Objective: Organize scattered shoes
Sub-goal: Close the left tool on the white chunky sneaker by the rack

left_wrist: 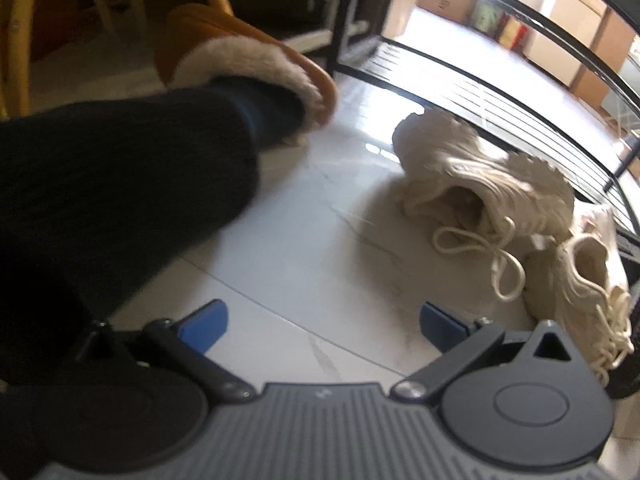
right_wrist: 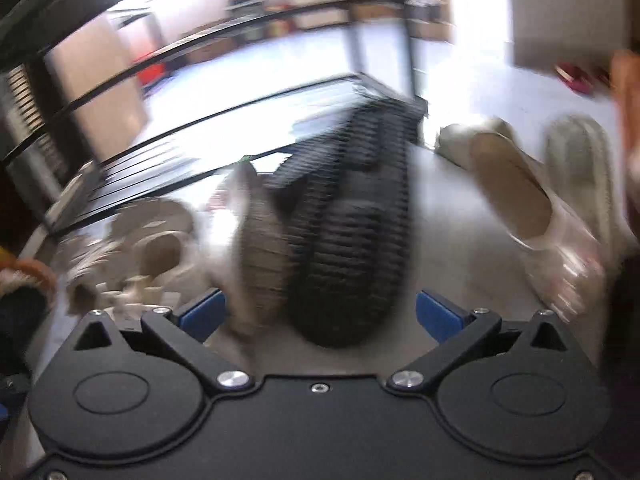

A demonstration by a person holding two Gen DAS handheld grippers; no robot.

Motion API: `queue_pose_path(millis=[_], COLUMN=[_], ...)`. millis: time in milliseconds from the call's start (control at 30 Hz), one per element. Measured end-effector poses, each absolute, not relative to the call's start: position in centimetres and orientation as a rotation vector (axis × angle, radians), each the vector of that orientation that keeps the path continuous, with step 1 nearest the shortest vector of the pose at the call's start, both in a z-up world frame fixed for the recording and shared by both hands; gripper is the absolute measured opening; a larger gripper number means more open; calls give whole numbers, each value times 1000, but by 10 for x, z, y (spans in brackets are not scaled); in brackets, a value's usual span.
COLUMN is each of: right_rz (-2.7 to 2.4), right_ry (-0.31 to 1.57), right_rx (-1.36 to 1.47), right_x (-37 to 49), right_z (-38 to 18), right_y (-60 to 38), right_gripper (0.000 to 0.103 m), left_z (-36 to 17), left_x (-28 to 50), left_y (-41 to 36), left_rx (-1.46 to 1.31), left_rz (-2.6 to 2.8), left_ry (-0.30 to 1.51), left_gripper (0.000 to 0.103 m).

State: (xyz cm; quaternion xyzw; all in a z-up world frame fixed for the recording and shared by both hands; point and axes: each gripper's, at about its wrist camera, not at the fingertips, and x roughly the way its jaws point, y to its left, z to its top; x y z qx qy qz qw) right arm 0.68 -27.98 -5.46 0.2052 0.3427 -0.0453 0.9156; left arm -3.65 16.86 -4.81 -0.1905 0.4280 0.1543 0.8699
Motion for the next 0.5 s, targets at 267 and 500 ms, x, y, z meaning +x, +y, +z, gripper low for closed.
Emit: queue_pose_path(millis=[267,500], right_rz=[-142,-48], right_ry=[599,615], right_rx=[824,851], right_x=[-2,11], right_z=[-87,-95], right_y=[-347,-346], right_gripper=[103,103], left_z=[-43,-38], left_x=[15,94], left_y=[151,133], left_rx=[-659,-872], left_rz=[257,362], left_ry=[911,919], left_gripper=[102,102])
